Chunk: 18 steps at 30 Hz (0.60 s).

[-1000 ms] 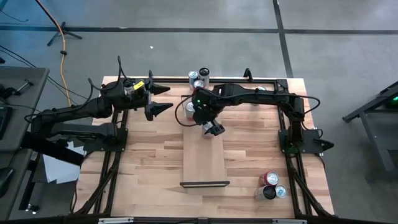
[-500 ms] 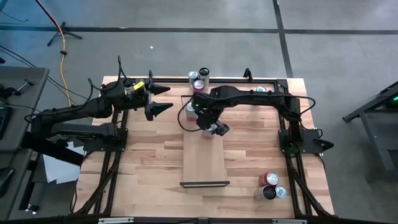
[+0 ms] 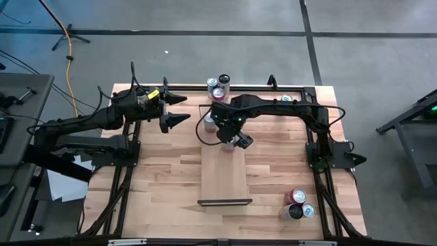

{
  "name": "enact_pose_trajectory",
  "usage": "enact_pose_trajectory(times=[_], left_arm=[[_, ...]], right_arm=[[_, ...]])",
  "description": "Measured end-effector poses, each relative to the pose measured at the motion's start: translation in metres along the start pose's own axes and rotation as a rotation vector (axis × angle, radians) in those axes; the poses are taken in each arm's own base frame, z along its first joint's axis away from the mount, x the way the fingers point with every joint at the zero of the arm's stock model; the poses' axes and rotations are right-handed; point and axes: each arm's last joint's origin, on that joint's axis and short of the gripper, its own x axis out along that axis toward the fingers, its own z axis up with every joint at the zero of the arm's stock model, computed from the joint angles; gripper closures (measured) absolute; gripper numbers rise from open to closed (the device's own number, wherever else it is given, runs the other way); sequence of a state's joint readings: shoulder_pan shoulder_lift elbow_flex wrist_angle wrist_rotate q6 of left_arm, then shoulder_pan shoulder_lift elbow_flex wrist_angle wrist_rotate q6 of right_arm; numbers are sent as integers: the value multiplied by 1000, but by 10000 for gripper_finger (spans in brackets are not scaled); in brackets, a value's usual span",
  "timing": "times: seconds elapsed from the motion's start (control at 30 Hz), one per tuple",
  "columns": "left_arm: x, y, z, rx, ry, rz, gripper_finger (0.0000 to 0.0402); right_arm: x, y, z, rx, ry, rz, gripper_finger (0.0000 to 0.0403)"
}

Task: Place canned beverage on shelf
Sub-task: Put the pink white soda can on the shelf aligned with the other pink white soda can

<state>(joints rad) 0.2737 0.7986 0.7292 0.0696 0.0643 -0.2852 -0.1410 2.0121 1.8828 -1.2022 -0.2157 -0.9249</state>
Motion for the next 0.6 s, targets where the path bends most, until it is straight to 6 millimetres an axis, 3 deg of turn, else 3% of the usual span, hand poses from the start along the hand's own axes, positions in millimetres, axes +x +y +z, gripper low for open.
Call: enact_pose_trajectory(times=[0.2, 0.43, 0.6], left_arm=[[0, 0, 0, 0, 0, 0, 12], [0, 0, 0, 0, 0, 0, 12], [0, 0, 0, 0, 1, 0, 12]], right_arm=[[0, 1, 1, -3, 4, 5, 120], [-1, 3, 2, 133, 11, -3, 123], [-11, 9, 0, 360, 59, -35, 123]])
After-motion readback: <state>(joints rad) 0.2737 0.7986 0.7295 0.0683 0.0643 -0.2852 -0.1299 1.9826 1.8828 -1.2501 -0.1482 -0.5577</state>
